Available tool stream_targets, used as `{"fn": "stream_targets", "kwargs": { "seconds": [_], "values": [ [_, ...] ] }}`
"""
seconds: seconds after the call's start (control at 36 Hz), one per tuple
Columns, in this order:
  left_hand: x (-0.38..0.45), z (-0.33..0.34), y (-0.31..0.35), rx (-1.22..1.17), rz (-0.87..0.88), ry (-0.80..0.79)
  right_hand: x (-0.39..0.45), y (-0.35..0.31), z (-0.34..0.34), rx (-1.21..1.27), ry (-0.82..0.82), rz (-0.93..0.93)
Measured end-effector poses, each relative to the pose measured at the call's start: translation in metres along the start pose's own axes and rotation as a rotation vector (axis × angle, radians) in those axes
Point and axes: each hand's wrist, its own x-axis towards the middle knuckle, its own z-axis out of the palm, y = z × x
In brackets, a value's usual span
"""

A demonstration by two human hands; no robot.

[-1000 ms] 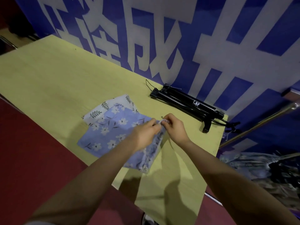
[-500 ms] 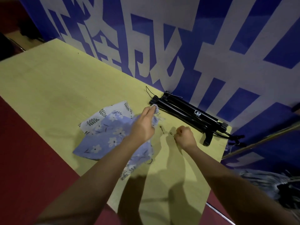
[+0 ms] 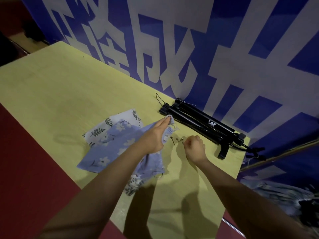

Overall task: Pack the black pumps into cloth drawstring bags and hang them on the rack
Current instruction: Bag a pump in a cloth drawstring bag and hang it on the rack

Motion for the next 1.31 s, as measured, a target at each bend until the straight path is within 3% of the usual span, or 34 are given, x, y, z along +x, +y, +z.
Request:
{"fn": "stream_targets", "kwargs": {
  "seconds": [0.17, 0.39, 0.56, 0.67, 0.81, 0.97, 1.17, 1.31],
  "values": [
    [-0.007, -0.008, 0.002, 0.262, -0.114, -0.004, -0.007, -0.035, -0.020, 0.362, 0.020, -0.136],
    [-0.022, -0.017, -0.005, 0.205, -0.061, 0.076, -0.030, -0.077, -0.012, 0.458, -0.220, -0.281],
    [-0.042, -0.035, -0.006, 0.102, -0.038, 0.176, -0.035, -0.095, 0.000, 0.421, -0.100, -0.280],
    [-0.051, -0.044, -0.004, 0.073, -0.015, 0.202, -0.037, -0.106, -0.008, 0.567, -0.180, -0.269],
    [-0.058, -0.045, -0.003, 0.094, -0.016, 0.227, -0.041, -0.114, -0.018, 0.423, -0.090, -0.312],
    [-0.059, -0.046, 0.003, 0.141, 0.014, 0.253, -0.032, -0.102, -0.037, -0.334, -0.021, -0.462],
    [-0.046, -0.040, 0.017, 0.126, 0.031, 0.241, -0.032, -0.090, -0.053, -0.265, -0.072, -0.532],
    [-0.033, -0.032, 0.023, 0.154, 0.040, 0.214, -0.029, -0.077, -0.055, -0.218, -0.038, -0.437]
  ]
}}
